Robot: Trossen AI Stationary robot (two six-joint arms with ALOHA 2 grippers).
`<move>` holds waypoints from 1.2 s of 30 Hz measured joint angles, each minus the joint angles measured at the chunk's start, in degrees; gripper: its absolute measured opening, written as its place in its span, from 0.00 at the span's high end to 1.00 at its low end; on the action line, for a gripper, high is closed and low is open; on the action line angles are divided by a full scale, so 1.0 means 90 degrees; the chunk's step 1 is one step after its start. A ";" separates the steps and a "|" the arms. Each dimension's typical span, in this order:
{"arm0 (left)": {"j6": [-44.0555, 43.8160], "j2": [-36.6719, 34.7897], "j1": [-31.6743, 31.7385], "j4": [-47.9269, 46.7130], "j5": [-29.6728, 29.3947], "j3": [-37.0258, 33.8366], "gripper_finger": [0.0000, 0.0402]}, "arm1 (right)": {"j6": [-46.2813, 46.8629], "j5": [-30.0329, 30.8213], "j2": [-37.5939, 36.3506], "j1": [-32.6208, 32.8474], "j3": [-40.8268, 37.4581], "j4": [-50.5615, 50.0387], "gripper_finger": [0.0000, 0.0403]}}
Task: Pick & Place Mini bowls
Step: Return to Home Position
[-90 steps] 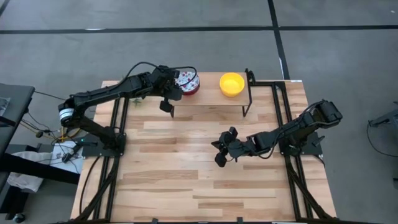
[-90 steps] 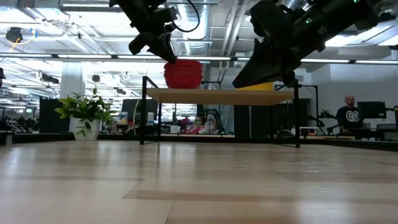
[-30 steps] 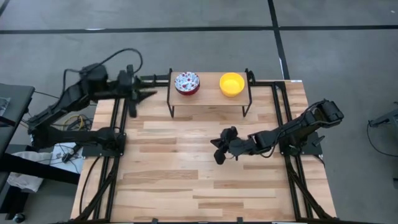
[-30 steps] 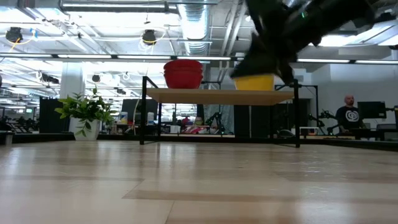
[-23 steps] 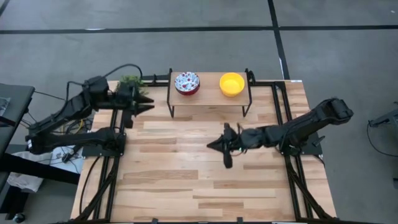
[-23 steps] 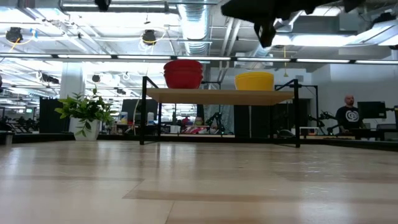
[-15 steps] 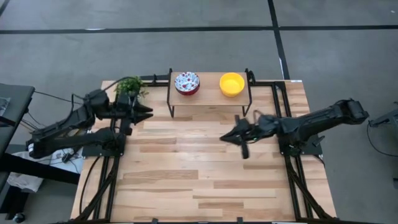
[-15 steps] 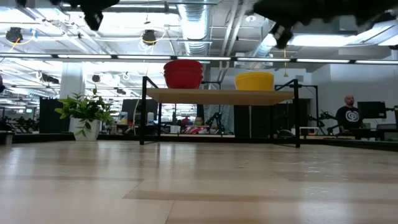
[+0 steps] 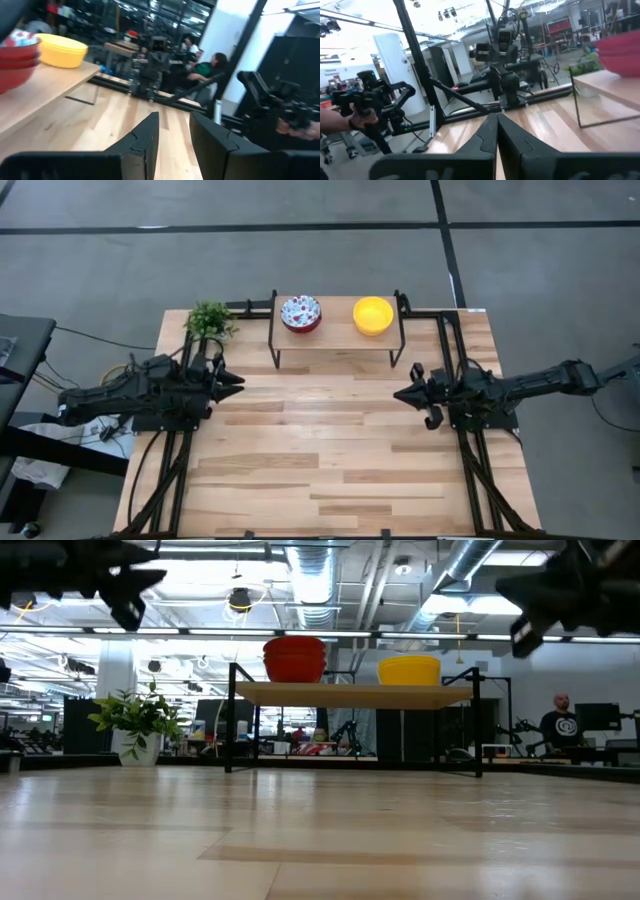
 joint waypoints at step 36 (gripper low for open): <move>0.0002 -0.0145 -0.0873 0.1642 -0.0947 -0.1578 0.73 | -0.0146 -0.0282 -0.2181 0.0238 -0.0229 -0.2380 1.00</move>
